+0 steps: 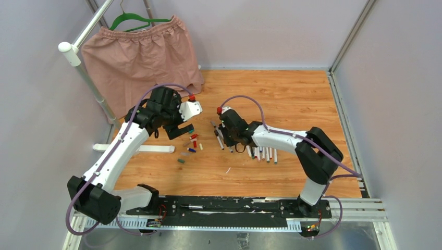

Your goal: Open the pen caps

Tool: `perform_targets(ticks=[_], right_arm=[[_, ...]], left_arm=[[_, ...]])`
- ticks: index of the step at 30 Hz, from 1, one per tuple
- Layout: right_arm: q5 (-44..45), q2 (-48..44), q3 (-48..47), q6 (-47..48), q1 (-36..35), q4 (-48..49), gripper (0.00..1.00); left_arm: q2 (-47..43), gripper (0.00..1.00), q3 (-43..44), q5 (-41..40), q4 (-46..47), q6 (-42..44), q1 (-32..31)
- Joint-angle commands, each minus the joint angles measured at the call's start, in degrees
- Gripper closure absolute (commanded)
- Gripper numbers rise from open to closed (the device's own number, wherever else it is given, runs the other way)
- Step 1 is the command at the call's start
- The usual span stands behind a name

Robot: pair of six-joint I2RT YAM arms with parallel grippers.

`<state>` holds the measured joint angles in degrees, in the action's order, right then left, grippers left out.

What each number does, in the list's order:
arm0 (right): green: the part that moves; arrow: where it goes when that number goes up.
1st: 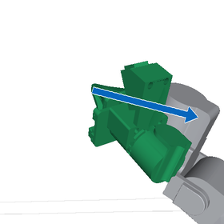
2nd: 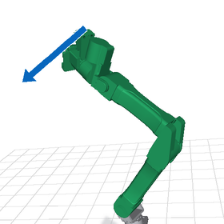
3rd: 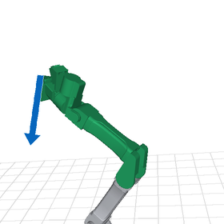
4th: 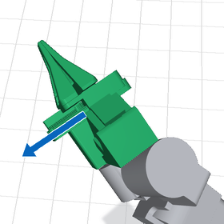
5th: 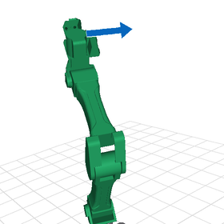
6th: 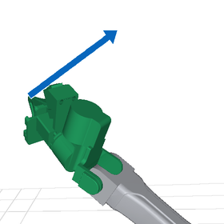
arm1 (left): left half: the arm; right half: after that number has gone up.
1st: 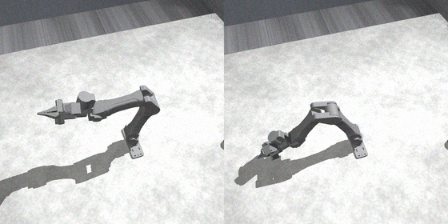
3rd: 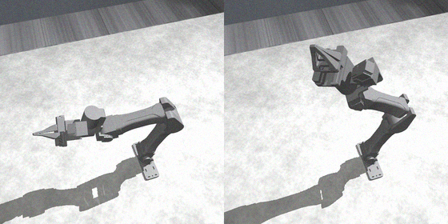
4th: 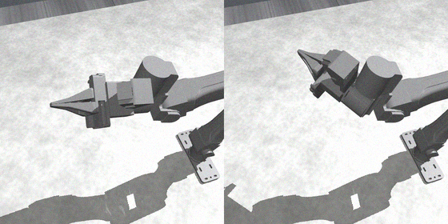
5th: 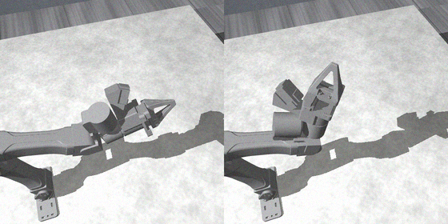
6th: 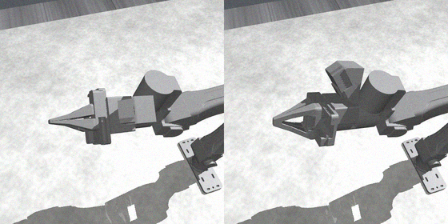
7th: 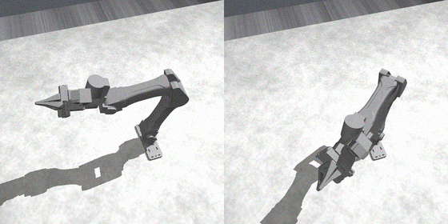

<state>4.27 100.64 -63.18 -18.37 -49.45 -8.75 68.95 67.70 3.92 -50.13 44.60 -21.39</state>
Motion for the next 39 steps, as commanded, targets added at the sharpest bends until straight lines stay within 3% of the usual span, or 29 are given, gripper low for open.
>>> perform_targets(ticks=[1,4,7,10,15,18,27,39], right_arm=[[-1.1,-6.0,2.0,1.7,-0.6,-0.9,1.00],[-7.5,-8.8,2.7,2.1,-0.1,-1.4,1.00],[-20.4,-10.0,1.8,2.1,1.8,-2.5,1.00],[-32.9,-10.4,-0.7,1.3,3.3,-4.0,1.00],[-49.5,-10.1,-4.9,-1.1,3.8,-5.4,1.00],[-56.1,-9.5,-6.8,-3.4,3.9,-5.5,1.00],[-66.6,-8.1,-8.7,-10.3,3.8,-0.8,1.00],[-71.5,-4.4,-9.6,-20.2,3.7,10.4,1.00]], left_arm=[[-1.1,0.00,-0.6,2.6,-1.1,1.6,0.5],[-2.7,0.00,-1.0,7.9,-1.0,3.6,0.5],[-5.4,0.00,-2.7,16.2,-1.1,7.1,0.5],[-9.4,0.01,-5.3,23.1,-3.0,16.3,0.4],[-14.9,0.00,-7.0,25.5,-4.4,27.2,-1.5],[-17.6,0.00,-8.5,22.3,-4.7,33.2,-5.4],[-21.4,0.01,-11.3,17.4,-4.6,42.7,-13.5],[-19.5,0.30,-11.1,12.0,-4.6,43.4,-18.2]])
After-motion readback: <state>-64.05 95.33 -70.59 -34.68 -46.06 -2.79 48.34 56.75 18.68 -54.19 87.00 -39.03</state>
